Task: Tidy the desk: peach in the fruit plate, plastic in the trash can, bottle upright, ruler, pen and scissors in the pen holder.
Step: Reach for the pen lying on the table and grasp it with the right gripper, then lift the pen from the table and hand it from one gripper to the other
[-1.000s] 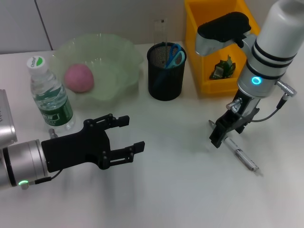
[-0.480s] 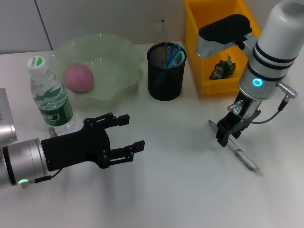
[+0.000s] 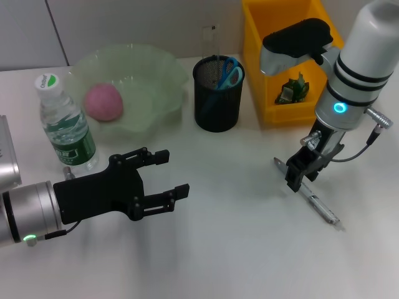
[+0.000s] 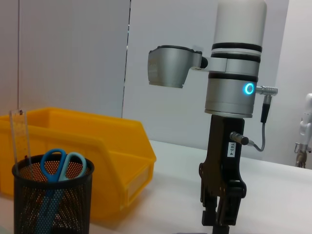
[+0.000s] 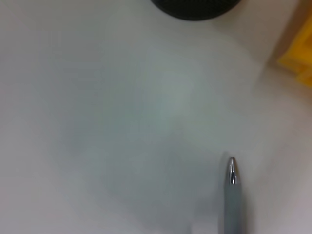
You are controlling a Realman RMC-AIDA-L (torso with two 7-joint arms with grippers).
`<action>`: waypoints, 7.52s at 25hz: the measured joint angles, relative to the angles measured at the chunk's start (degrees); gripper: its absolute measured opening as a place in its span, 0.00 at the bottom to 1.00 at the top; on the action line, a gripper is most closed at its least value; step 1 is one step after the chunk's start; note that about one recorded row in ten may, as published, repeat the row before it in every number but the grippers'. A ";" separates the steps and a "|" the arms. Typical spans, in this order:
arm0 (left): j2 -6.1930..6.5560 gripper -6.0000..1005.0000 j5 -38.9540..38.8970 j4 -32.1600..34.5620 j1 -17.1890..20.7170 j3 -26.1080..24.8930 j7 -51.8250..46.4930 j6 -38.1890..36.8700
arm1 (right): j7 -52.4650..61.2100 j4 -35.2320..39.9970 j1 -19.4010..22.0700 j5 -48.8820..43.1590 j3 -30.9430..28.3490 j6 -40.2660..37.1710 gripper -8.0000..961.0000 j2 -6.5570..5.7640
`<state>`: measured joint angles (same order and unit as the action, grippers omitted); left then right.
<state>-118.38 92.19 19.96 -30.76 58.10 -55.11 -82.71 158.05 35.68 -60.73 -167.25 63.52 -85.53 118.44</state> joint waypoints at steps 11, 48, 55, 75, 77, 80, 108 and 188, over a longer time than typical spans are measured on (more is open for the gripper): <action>0.00 0.78 0.00 0.17 0.00 0.00 0.00 0.00 | 0.20 -0.01 0.17 0.00 1.26 0.26 0.42 0.38; 0.00 0.78 0.00 0.70 0.09 0.00 0.00 -0.09 | 0.41 -0.88 0.94 0.00 1.34 1.16 0.26 0.48; 0.06 0.78 0.00 0.76 0.04 0.57 0.00 -0.24 | 0.42 -0.88 1.06 0.00 1.34 1.15 0.26 0.48; 0.09 0.78 0.00 1.08 0.00 0.62 -0.18 -0.31 | 0.41 -1.44 1.12 0.00 1.97 1.32 0.26 0.48; 0.05 0.78 0.00 1.34 -0.01 0.62 -0.38 -0.29 | 0.41 -1.42 1.08 0.00 1.96 1.33 0.26 0.48; 0.01 0.78 0.00 1.47 0.00 0.62 -0.45 -0.27 | 0.41 -1.40 1.06 0.00 1.96 1.34 0.26 0.47; -0.01 0.78 0.00 1.49 0.00 0.62 -0.44 -0.03 | 0.41 -1.40 1.34 0.00 2.12 1.03 0.15 0.42; -0.79 0.78 -23.90 -28.67 -6.03 -7.30 9.24 -14.02 | -77.86 -41.50 24.92 94.15 -26.84 -10.63 0.12 1.53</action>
<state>-119.18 68.29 -8.71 -36.79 50.80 -45.87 -96.73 80.19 -5.82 -35.80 -73.10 36.68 -96.16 119.97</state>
